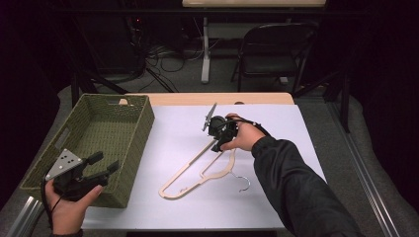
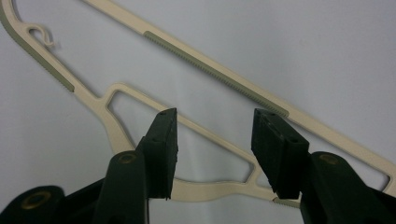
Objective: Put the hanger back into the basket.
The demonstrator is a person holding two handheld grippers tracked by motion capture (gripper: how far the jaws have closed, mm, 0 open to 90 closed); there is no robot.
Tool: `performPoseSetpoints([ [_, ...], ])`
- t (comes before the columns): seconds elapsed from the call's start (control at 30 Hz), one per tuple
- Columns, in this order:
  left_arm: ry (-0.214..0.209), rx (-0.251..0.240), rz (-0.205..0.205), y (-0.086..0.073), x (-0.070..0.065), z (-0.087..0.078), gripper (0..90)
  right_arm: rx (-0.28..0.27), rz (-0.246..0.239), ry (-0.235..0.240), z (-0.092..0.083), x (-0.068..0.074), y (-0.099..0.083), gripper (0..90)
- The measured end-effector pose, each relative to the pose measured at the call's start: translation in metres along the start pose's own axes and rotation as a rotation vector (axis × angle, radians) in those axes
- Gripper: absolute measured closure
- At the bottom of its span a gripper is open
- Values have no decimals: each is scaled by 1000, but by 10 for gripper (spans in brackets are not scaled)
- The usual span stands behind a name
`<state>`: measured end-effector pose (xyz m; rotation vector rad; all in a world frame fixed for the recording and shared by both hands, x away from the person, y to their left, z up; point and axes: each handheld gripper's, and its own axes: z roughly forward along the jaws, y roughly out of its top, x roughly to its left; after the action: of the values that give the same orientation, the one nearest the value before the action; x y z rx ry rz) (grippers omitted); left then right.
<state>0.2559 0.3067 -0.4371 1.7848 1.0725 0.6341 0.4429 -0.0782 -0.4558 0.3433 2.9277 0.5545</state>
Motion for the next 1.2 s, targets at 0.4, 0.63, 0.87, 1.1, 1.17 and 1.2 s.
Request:
performPoseSetpoints([
  [0.4, -4, 3, 2, -2, -2, 0, 346, 20, -26, 15, 16, 1, 3, 511],
  [0.63, -5, 1, 0, -3, -1, -1, 345, 45, -51, 41, 36, 1, 3, 506],
  [0.87, 0, 6, -2, -5, 1, -1, 345, 63, -57, 70, 52, 0, -2, 492],
  [1.1, -1, 10, -5, -6, 2, -1, 346, 97, -95, 74, 63, 3, -3, 488],
  [1.17, -1, 8, -5, -6, 2, -1, 346, 93, -91, 76, 65, 3, -5, 486],
  [1.2, -1, 7, -7, -6, 2, -1, 346, 92, -89, 80, 67, 3, -6, 487],
])
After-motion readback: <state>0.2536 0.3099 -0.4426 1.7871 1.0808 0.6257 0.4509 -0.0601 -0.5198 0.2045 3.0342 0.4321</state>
